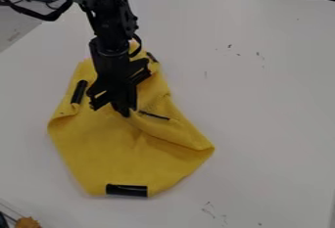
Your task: Unfold the cloth from bottom left to top right
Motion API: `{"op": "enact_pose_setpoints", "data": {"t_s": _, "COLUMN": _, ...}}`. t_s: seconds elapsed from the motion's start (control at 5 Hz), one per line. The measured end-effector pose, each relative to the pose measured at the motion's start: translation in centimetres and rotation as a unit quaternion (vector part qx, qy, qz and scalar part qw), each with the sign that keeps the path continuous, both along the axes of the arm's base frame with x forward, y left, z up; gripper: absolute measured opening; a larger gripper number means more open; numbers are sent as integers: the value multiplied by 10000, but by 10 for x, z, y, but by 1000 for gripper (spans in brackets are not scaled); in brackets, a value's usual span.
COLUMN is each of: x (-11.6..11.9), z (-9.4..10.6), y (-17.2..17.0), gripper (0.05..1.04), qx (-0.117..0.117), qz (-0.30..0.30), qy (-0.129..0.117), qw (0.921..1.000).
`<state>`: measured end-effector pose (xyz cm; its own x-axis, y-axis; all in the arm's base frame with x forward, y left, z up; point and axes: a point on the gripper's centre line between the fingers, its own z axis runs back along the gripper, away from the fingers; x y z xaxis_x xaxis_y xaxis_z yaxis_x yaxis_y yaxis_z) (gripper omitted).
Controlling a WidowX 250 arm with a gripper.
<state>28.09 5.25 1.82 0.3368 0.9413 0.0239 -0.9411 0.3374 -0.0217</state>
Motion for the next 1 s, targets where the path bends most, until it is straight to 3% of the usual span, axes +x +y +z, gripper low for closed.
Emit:
{"op": "enact_pose_setpoints", "data": {"t_s": 0.4, "x": 39, "z": 50, "y": -27, "gripper": 56, "qx": 504, "qz": -927, "qy": -323, "qw": 9939}}
{"op": "enact_pose_setpoints", "data": {"t_s": 0.6, "x": 62, "z": 54, "y": -56, "gripper": 55, "qx": 642, "qz": -1512, "qy": -323, "qw": 9859}}
{"op": "enact_pose_setpoints", "data": {"t_s": 1.0, "x": 99, "z": 43, "y": -111, "gripper": 55, "qx": 469, "qz": -2525, "qy": -505, "qw": 9651}}
